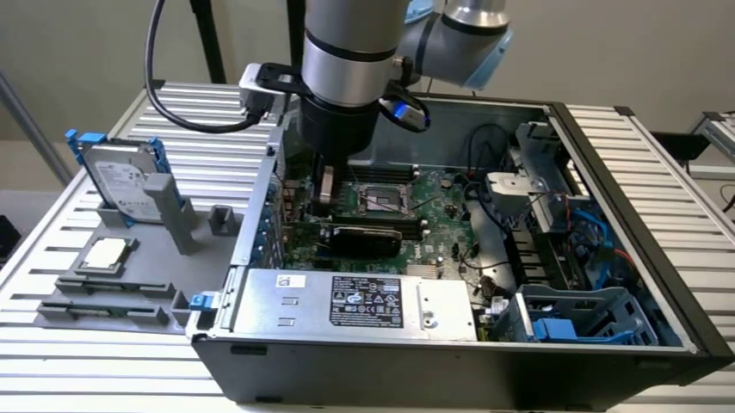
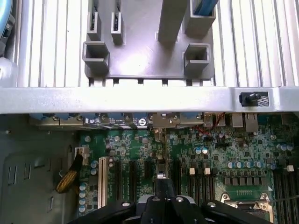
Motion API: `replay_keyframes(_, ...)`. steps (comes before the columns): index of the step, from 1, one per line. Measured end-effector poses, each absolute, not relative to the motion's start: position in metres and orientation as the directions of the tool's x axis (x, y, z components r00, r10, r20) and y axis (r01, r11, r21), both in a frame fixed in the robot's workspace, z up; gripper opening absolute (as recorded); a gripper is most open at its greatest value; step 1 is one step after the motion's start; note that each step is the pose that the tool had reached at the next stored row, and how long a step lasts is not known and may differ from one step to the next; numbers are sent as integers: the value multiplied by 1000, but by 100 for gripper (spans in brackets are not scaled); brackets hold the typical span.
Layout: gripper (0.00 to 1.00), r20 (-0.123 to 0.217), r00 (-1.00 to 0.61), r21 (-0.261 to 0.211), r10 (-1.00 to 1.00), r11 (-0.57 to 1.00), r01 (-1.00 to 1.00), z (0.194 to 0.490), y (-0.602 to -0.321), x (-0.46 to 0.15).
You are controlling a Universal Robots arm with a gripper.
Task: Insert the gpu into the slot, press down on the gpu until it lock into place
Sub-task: 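Press down on the gpu until it lock into place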
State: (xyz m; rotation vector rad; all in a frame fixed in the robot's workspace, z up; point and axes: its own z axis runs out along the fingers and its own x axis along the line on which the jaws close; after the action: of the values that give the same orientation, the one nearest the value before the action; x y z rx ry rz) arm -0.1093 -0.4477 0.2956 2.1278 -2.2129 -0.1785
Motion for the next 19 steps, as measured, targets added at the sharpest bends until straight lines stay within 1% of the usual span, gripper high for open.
replay_keyframes(8, 11, -29, -41, 167, -999, 36, -985, 296, -448, -128)
replay_keyframes(15, 11, -29, -26, 172, -999, 21, -985, 298, -448, -129)
replay_keyframes(19, 11, -31, -21, 187, -999, 15, -982, 298, -448, -129)
